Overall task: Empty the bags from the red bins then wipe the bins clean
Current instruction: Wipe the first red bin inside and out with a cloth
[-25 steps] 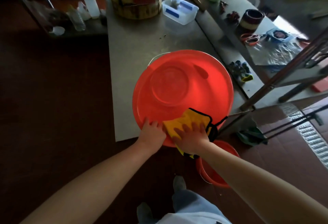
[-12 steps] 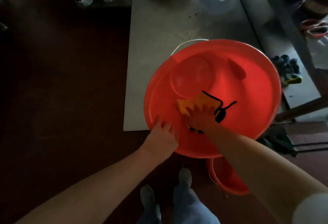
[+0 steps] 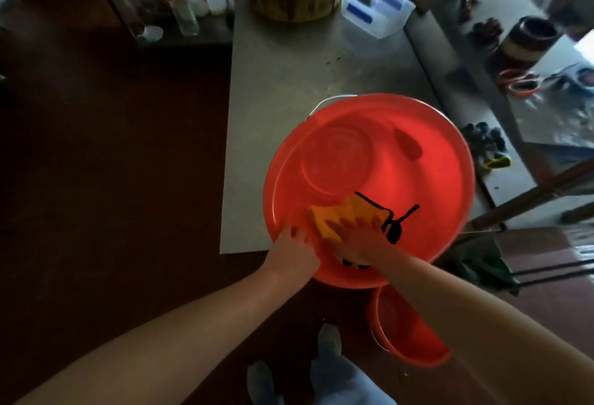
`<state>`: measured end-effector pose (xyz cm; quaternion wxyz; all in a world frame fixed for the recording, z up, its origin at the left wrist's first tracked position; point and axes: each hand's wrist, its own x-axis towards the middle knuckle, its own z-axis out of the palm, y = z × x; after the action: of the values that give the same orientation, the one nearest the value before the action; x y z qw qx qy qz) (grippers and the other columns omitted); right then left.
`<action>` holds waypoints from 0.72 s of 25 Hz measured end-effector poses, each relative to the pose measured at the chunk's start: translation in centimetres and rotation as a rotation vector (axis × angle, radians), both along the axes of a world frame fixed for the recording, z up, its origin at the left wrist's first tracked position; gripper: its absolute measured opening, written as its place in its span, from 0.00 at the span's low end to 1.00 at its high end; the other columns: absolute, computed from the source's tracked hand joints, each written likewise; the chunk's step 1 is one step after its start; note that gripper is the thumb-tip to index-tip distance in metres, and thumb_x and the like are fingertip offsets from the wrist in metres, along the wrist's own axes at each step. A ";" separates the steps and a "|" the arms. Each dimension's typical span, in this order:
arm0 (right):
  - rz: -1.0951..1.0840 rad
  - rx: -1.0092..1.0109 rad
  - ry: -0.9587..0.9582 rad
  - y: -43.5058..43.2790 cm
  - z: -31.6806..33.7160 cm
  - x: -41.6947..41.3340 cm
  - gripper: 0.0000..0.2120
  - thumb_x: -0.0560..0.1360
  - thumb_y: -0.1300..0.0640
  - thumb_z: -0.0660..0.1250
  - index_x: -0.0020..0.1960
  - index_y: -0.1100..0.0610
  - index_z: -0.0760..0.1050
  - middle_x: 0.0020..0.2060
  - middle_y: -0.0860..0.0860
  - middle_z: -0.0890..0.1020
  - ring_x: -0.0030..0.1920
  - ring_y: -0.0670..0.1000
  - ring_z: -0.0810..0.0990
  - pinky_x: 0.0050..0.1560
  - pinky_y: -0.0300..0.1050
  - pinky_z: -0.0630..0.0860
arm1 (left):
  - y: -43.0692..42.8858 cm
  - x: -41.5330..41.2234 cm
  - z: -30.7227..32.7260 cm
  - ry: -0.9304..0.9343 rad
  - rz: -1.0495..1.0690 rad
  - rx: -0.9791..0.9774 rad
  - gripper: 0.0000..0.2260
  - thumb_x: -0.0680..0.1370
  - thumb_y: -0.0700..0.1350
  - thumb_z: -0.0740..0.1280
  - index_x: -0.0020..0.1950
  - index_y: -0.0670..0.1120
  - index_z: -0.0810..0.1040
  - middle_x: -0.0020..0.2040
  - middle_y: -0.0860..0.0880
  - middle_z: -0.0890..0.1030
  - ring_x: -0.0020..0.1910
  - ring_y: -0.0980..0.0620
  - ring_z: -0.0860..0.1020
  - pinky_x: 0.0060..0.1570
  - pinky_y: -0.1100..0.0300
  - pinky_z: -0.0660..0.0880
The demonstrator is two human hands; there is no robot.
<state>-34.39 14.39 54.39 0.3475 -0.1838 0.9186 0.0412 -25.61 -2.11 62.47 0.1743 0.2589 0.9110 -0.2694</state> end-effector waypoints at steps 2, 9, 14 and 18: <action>0.029 0.001 -0.005 0.6 1.8 1.7 0.36 0.77 0.25 0.43 0.81 0.37 0.47 0.82 0.46 0.52 0.81 0.59 0.49 0.76 0.68 0.41 | -0.8 -0.3 0.5 0.036 -0.011 0.001 0.12 0.80 0.43 0.65 0.63 0.45 0.79 0.63 0.42 0.78 0.64 0.38 0.73 0.70 0.33 0.60; 0.195 0.060 -0.014 2.3 7.0 6.4 0.46 0.70 0.20 0.54 0.80 0.36 0.39 0.82 0.45 0.49 0.81 0.58 0.48 0.76 0.68 0.40 | -4.7 -2.8 2.8 0.062 -0.088 0.023 0.06 0.77 0.40 0.67 0.49 0.48 0.84 0.49 0.49 0.84 0.55 0.46 0.79 0.71 0.43 0.64; 0.351 0.100 0.193 3.7 7.4 6.5 0.44 0.73 0.35 0.66 0.81 0.38 0.45 0.78 0.47 0.61 0.77 0.58 0.61 0.76 0.69 0.45 | -9.6 -5.4 3.9 0.296 -0.034 -0.032 0.08 0.75 0.56 0.67 0.43 0.56 0.83 0.46 0.60 0.83 0.55 0.61 0.79 0.76 0.61 0.52; 0.390 0.103 0.265 3.2 7.2 6.5 0.41 0.73 0.42 0.68 0.80 0.41 0.52 0.73 0.47 0.69 0.71 0.60 0.69 0.73 0.70 0.51 | -9.6 -4.9 4.1 0.190 -0.099 -0.298 0.13 0.79 0.45 0.65 0.62 0.50 0.82 0.63 0.46 0.80 0.73 0.40 0.67 0.72 0.34 0.30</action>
<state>-27.90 17.59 61.55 0.2182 -0.3326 0.9000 0.1783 -30.51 -11.68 66.54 0.1103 0.2481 0.8596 -0.4328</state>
